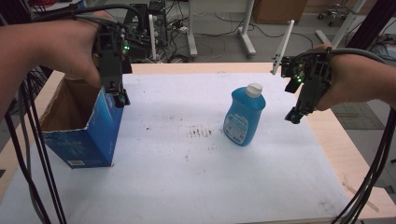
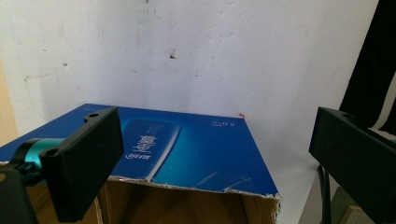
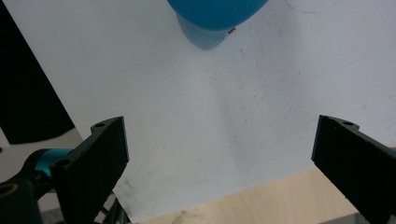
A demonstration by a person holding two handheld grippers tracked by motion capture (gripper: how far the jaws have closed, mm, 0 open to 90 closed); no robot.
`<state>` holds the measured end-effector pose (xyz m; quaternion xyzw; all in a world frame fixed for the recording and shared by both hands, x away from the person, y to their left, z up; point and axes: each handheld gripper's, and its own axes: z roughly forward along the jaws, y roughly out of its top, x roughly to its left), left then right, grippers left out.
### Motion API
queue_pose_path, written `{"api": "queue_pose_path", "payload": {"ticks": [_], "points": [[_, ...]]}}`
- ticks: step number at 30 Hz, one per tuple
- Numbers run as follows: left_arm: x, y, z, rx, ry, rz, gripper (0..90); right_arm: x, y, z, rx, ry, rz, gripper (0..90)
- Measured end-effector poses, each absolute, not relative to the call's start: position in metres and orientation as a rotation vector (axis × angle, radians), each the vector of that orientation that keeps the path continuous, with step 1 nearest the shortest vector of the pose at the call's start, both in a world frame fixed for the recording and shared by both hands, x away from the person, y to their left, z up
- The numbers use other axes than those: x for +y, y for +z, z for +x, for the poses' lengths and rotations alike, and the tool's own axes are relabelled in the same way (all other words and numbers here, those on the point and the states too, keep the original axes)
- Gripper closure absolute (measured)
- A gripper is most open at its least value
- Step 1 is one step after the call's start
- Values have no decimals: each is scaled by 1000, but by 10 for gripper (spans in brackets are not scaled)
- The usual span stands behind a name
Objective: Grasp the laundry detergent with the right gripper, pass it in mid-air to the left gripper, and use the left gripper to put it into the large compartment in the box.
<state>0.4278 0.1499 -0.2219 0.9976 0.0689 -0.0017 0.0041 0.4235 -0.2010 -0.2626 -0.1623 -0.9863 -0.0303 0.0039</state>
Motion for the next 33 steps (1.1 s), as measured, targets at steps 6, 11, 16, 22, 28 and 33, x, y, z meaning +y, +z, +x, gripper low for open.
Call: {"api": "queue_pose_path", "payload": {"ticks": [6,11,16,22,28,33], "points": [[151,-220,425,211,8,3116,30,-211,-271,411,-3047,-220,-674,29],[150,-220,423,199,15,3125,30,-213,-281,400,-3042,-238,-751,29],[152,-220,421,201,20,3122,30,-211,-289,391,-3043,-266,-805,29],[155,-221,421,205,25,3122,30,-209,-296,384,-3024,-387,-907,29],[155,-221,422,200,21,3124,30,-210,-306,378,-2986,-518,-1011,29],[156,-222,423,203,18,3126,30,-211,-313,375,-2976,-547,-1067,29]]}}
